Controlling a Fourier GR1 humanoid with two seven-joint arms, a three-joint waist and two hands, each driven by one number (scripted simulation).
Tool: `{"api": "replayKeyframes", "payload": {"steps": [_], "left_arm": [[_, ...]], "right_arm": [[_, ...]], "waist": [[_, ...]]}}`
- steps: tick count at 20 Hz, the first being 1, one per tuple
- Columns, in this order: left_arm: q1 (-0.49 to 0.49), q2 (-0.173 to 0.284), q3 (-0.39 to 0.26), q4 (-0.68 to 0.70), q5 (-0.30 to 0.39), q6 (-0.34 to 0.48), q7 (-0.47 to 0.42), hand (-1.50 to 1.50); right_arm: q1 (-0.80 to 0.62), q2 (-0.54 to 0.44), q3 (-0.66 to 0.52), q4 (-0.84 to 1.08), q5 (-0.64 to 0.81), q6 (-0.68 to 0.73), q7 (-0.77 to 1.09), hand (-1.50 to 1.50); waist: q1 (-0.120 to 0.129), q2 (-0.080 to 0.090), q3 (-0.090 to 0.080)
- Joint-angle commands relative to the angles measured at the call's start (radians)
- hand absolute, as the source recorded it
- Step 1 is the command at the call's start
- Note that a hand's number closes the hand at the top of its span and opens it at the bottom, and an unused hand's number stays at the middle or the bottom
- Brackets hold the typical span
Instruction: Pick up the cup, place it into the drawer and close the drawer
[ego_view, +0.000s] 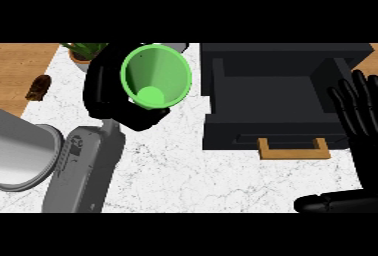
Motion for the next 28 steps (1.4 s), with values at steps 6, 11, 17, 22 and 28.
{"api": "replayKeyframes", "payload": {"steps": [6, 11, 17, 22, 28], "left_arm": [[-0.254, -0.005, -0.036, 0.15, -0.053, 0.149, 0.066, 1.5], [-0.429, -0.005, -0.009, 0.321, -0.052, 0.16, 0.106, 1.5], [-0.458, -0.005, -0.118, 0.49, 0.009, 0.232, -0.015, 1.5], [-0.576, -0.005, -0.134, 0.585, 0.049, 0.286, 0.035, 1.5], [-0.573, -0.005, -0.16, 0.764, 0.119, 0.257, -0.109, 1.5]], "right_arm": [[0.057, 0.021, 0.019, -0.037, -0.006, 0.008, -0.011, -1.5], [-0.052, -0.019, -0.022, 0.015, -0.031, 0.005, 0.025, -1.5], [-0.011, 0.024, 0.028, 0.036, 0.043, -0.013, -0.027, -1.5], [0.014, 0.03, 0.038, -0.008, 0.04, -0.016, -0.011, -1.5], [-0.03, -0.027, -0.051, 0.035, -0.043, 0.021, -0.005, -1.5]], "waist": [[-0.009, 0.001, 0.0], [-0.012, 0.004, 0.0], [-0.017, 0.004, 0.0], [-0.016, 0.003, 0.0], [-0.023, 0.007, 0.0]]}}
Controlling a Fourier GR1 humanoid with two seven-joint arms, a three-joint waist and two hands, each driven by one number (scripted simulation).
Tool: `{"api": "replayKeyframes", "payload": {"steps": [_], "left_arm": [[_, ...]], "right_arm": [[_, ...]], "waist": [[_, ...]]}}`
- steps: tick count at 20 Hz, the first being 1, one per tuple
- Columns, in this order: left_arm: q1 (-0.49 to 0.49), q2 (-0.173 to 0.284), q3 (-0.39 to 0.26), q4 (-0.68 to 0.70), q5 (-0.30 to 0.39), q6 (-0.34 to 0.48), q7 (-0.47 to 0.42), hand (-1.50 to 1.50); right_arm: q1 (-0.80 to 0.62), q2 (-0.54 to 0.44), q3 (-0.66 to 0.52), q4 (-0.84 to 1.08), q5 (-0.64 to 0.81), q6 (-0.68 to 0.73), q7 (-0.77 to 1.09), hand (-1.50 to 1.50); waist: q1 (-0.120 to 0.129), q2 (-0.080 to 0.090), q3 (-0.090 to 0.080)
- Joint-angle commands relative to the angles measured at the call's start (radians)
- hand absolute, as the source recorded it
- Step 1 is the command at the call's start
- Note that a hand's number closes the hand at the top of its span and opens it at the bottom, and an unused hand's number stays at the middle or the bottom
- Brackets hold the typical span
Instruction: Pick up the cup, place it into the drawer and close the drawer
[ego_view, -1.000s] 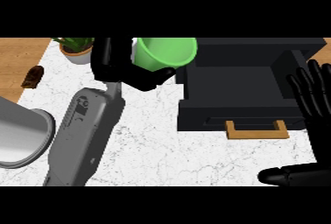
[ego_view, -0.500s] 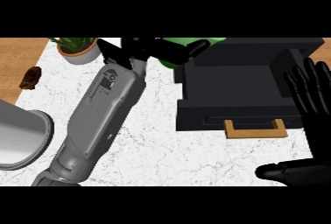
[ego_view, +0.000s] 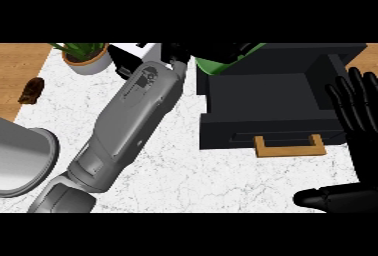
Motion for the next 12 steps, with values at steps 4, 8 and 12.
{"api": "replayKeyframes", "payload": {"steps": [4, 8, 12], "left_arm": [[-0.048, 0.0, -0.163, 0.176, 0.149, 0.06, -0.096, 1.5], [-0.119, 0.0, -0.199, 0.264, 0.189, 0.045, -0.075, 1.5], [-0.127, 0.0, -0.254, 0.3, 0.208, 0.041, -0.095, 1.5]], "right_arm": [[-0.045, 0.002, 0.012, 0.042, 0.004, 0.001, -0.004, -1.5], [-0.031, 0.015, 0.026, 0.024, 0.016, -0.004, -0.014, -1.5], [-0.081, 0.011, 0.034, 0.12, 0.044, -0.002, -0.033, -1.5]], "waist": [[-0.029, 0.006, 0.0], [-0.044, 0.009, 0.001], [-0.04, 0.012, 0.001]]}}
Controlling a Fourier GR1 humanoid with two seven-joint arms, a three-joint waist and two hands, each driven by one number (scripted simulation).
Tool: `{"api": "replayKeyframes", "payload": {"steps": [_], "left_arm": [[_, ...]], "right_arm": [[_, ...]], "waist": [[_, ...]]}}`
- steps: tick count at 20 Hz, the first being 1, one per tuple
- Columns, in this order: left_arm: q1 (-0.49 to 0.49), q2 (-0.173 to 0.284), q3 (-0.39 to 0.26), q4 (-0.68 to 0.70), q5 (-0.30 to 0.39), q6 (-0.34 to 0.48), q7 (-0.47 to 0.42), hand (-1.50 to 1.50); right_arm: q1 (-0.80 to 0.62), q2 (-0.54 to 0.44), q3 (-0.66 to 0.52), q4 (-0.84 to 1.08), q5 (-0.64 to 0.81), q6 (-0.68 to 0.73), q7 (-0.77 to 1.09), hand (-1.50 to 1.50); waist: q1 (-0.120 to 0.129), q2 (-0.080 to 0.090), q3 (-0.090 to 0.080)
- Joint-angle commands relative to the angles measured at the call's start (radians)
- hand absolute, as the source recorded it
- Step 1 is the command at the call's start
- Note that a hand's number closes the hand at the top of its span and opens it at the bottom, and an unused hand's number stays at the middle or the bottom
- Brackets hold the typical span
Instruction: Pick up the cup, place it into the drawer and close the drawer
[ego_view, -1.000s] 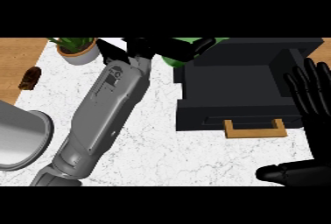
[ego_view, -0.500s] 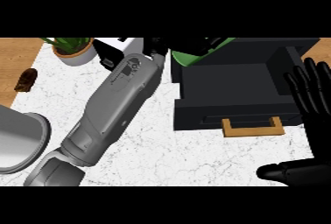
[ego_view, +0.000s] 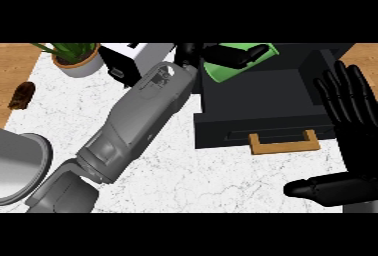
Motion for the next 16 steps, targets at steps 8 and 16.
{"api": "replayKeyframes", "payload": {"steps": [8, 16], "left_arm": [[-0.05, 0.0, -0.194, 0.099, 0.042, 0.063, 0.038, 1.5], [-0.024, 0.0, -0.227, 0.046, 0.127, 0.107, 0.009, -1.5]], "right_arm": [[-0.034, 0.013, 0.012, 0.05, -0.012, 0.014, -0.028, -1.5], [-0.035, 0.001, -0.001, 0.047, -0.053, 0.042, -0.035, -1.5]], "waist": [[-0.031, 0.009, 0.001], [-0.048, 0.012, 0.001]]}}
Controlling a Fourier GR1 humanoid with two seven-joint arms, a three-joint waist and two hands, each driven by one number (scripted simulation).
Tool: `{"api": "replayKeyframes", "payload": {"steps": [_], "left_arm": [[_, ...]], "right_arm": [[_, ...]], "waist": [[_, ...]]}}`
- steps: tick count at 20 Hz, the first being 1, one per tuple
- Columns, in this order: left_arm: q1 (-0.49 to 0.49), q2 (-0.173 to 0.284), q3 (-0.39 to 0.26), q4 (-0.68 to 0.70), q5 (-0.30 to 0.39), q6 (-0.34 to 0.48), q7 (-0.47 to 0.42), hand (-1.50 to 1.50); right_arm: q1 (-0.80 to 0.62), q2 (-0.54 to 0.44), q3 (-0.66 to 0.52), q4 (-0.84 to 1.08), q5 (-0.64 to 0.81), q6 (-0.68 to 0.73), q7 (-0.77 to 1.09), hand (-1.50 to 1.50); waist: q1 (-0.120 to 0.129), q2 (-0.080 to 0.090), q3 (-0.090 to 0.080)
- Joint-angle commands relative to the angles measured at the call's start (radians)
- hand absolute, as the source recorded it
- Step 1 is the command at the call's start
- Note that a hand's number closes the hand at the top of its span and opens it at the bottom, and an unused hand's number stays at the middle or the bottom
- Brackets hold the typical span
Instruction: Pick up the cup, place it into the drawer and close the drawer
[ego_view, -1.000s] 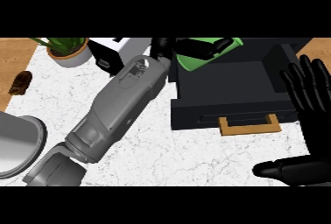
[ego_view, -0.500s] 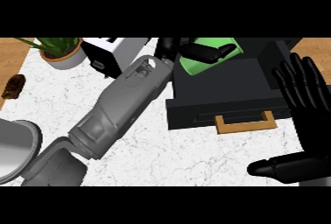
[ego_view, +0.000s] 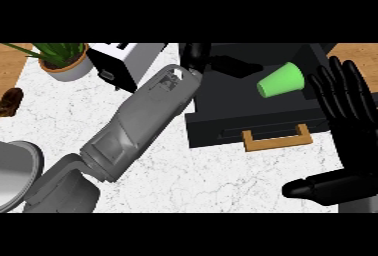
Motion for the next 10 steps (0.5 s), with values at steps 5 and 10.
{"api": "replayKeyframes", "payload": {"steps": [5, 10], "left_arm": [[0.033, 0.0, 0.034, -0.059, 0.112, -0.052, -0.121, -1.5], [0.042, 0.0, 0.04, -0.139, 0.199, -0.036, -0.181, -1.5]], "right_arm": [[0.082, 0.036, 0.047, -0.076, -0.025, 0.005, 0.023, -1.5], [0.061, 0.002, -0.012, -0.059, -0.129, 0.049, 0.031, -1.5]], "waist": [[0.026, -0.01, -0.002], [0.043, -0.014, -0.001]]}}
